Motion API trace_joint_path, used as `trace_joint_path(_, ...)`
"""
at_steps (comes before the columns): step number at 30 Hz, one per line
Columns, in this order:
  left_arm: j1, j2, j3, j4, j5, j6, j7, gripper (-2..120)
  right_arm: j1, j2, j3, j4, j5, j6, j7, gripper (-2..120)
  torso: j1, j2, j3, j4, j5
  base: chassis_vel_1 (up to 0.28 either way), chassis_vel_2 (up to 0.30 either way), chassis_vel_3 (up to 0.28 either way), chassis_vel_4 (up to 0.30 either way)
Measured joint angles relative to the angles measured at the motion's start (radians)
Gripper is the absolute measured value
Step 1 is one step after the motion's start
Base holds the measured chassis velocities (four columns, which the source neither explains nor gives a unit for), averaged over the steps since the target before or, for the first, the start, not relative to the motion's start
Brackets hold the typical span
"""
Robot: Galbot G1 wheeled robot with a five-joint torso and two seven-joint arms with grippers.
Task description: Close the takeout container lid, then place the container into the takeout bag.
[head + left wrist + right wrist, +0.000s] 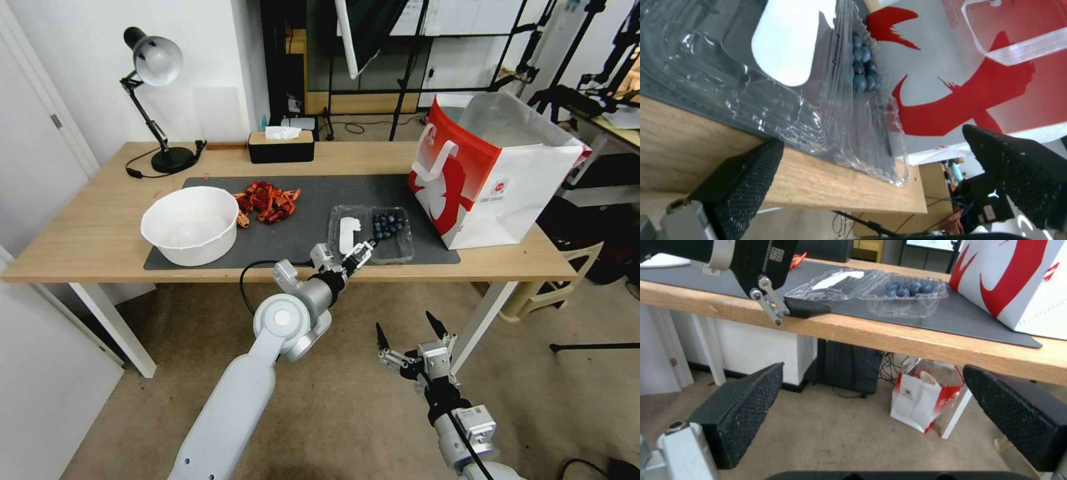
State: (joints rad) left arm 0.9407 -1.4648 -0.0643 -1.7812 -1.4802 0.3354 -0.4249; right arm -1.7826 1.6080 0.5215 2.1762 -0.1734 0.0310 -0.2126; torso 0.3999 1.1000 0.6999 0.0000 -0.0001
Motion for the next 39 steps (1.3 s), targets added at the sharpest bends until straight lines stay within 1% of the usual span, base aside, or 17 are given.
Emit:
trace_joint_path(10, 0.000, -0.006, -0.004, 0.007, -0.011, -0.029, 0.026, 100, -0.004, 0.000, -0.001, 0.000, -0.004, 0.002, 0.000, 100, 0.000, 0.000, 0.000, 0.0000, 0.0001, 0.000, 0.000, 0.000, 0.000)
trace_joint_path(15, 0.003, -0.004, -0.004, 0.007, -0.005, -0.049, 0.062, 100, -0.005, 0.000, -0.002, -0.001, -0.008, 0.004, -0.001, 100, 0.000, 0.000, 0.000, 0.0000, 0.0001, 0.000, 0.000, 0.000, 0.000)
trace_joint_path(16, 0.004, -0.002, -0.001, 0.007, 0.017, -0.061, 0.086, 100, -0.006, 0.000, -0.003, -0.002, -0.009, 0.005, -0.001, 100, 0.000, 0.000, 0.000, 0.0000, 0.0001, 0.000, 0.000, 0.000, 0.000)
trace_joint_path(17, 0.004, -0.002, -0.001, 0.007, 0.017, -0.061, 0.086, 100, -0.006, 0.000, -0.003, -0.002, -0.009, 0.005, -0.001, 100, 0.000, 0.000, 0.000, 0.0000, 0.0001, 0.000, 0.000, 0.000, 0.000)
trace_joint_path(20, 0.010, 0.005, 0.020, 0.014, 0.130, -0.103, 0.163, 100, -0.007, 0.000, -0.004, -0.003, -0.011, 0.007, -0.001, 100, 0.000, 0.000, 0.000, 0.0000, 0.0001, 0.000, 0.000, 0.000, 0.000)
trace_joint_path(21, 0.010, 0.005, 0.020, 0.014, 0.130, -0.103, 0.163, 100, -0.007, 0.000, -0.004, -0.003, -0.011, 0.007, -0.001, 100, 0.000, 0.000, 0.000, 0.0000, 0.0001, 0.000, 0.000, 0.000, 0.000)
trace_joint_path(22, 0.013, 0.007, 0.027, 0.019, 0.173, -0.120, 0.192, 100, -0.008, 0.000, -0.005, -0.004, -0.012, 0.008, -0.001, 100, 0.000, 0.000, 0.000, 0.0000, 0.0000, 0.000, 0.000, 0.000, 0.000)
trace_joint_path(24, 0.017, 0.017, 0.048, 0.035, 0.297, -0.171, 0.272, 100, -0.008, 0.000, -0.005, -0.004, -0.013, 0.009, -0.001, 100, 0.000, 0.000, 0.000, 0.0000, 0.0000, 0.000, 0.000, 0.000, 0.000)
trace_joint_path(25, 0.017, 0.017, 0.048, 0.035, 0.297, -0.171, 0.272, 100, -0.008, 0.000, -0.005, -0.004, -0.013, 0.009, -0.001, 100, 0.000, 0.000, 0.000, 0.0000, 0.0000, 0.000, 0.000, 0.000, 0.000)
trace_joint_path(26, 0.020, 0.023, 0.061, 0.052, 0.382, -0.214, 0.326, 100, -0.009, 0.000, -0.005, -0.005, -0.013, 0.010, -0.001, 100, 0.000, 0.000, 0.000, 0.0001, 0.0000, 0.000, 0.000, 0.000, 0.000)
trace_joint_path(28, 0.022, 0.031, 0.074, 0.080, 0.498, -0.278, 0.399, 100, -0.010, 0.000, -0.005, -0.006, -0.013, 0.012, -0.001, 100, 0.000, 0.000, 0.000, 0.0000, 0.0001, 0.000, 0.000, 0.000, 0.000)
trace_joint_path(29, 0.022, 0.031, 0.074, 0.080, 0.498, -0.278, 0.399, 100, -0.010, 0.000, -0.005, -0.006, -0.013, 0.012, -0.001, 100, 0.000, 0.000, 0.000, 0.0000, 0.0001, 0.000, 0.000, 0.000, 0.000)
trace_joint_path(31, 0.022, 0.032, 0.079, 0.102, 0.570, -0.314, 0.446, 100, -0.011, 0.000, -0.005, -0.007, -0.013, 0.013, -0.001, 100, 0.000, 0.000, 0.000, 0.0000, 0.0000, 0.000, 0.000, 0.000, 0.000)
trace_joint_path(32, 0.022, 0.031, 0.081, 0.110, 0.591, -0.329, 0.463, 100, -0.011, 0.000, -0.005, -0.007, -0.013, 0.013, -0.001, 100, 0.000, 0.000, 0.000, 0.0001, 0.0001, 0.000, 0.000, 0.000, 0.000)
trace_joint_path(33, 0.022, 0.031, 0.081, 0.110, 0.591, -0.329, 0.463, 100, -0.011, 0.000, -0.005, -0.007, -0.013, 0.013, -0.001, 100, 0.000, 0.000, 0.000, 0.0001, 0.0001, 0.000, 0.000, 0.000, 0.000)
trace_joint_path(34, 0.018, 0.028, 0.082, 0.119, 0.613, -0.342, 0.482, 100, -0.011, 0.000, -0.004, -0.007, -0.013, 0.014, -0.001, 100, 0.000, 0.000, 0.000, 0.0000, 0.0000, 0.000, 0.000, 0.000, 0.000)
trace_joint_path(39, 0.003, 0.019, 0.083, 0.123, 0.625, -0.356, 0.499, 100, -0.011, 0.000, -0.004, -0.007, -0.013, 0.014, -0.001, 100, 0.000, 0.000, 0.000, 0.0000, 0.0001, 0.000, 0.000, 0.000, 0.000)
